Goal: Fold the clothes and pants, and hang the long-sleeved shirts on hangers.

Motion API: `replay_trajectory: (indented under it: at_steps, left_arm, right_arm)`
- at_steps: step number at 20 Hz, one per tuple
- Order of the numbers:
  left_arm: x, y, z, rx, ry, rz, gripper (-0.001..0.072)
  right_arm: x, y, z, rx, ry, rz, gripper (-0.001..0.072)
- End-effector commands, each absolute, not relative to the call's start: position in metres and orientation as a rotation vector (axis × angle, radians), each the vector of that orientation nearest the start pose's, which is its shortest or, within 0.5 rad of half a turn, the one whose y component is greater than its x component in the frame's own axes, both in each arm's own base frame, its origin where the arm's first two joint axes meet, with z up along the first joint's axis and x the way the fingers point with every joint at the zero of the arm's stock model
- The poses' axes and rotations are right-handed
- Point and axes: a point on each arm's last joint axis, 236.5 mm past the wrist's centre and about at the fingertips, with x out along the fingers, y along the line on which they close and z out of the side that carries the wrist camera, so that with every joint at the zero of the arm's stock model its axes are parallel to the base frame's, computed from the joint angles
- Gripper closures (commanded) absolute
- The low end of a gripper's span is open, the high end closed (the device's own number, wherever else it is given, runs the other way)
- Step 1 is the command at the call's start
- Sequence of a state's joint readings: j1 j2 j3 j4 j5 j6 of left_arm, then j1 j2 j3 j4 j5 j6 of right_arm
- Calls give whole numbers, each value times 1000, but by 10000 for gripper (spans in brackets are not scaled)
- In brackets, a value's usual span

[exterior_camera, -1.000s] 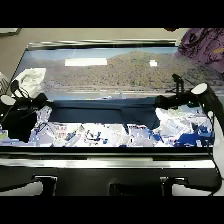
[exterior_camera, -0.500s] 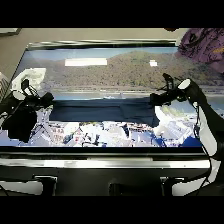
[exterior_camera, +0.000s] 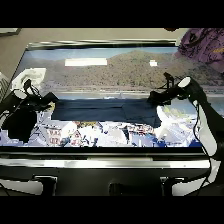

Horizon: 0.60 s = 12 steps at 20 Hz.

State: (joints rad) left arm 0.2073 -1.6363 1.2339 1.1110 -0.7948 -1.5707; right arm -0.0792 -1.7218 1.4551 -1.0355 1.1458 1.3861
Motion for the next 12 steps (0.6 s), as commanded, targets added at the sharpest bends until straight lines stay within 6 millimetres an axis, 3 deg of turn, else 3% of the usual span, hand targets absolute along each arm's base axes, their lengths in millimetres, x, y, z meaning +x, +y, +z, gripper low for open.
replay_trajectory:
  at_steps: [1, 3, 5, 8, 12]
  left_arm:
    - [489, 31, -41, -557, 1107, 58, 34]
    - [492, 41, -8, -489, 1077, 56, 34]
    - [492, 53, 21, -424, 1051, 80, 34]
    - [496, 57, 53, -393, 990, 79, 34]
    - [494, 55, 59, -406, 986, 82, 34]
  right_arm:
    - [470, 60, -3, 449, 1308, 309, 254]
    - [469, 22, 16, 486, 1283, 271, 116]
    - [452, -14, 6, 554, 1333, 274, 107]
    - [442, -21, -15, 756, 1365, 386, 64]
    - [445, -10, -58, 829, 1414, 445, 48]
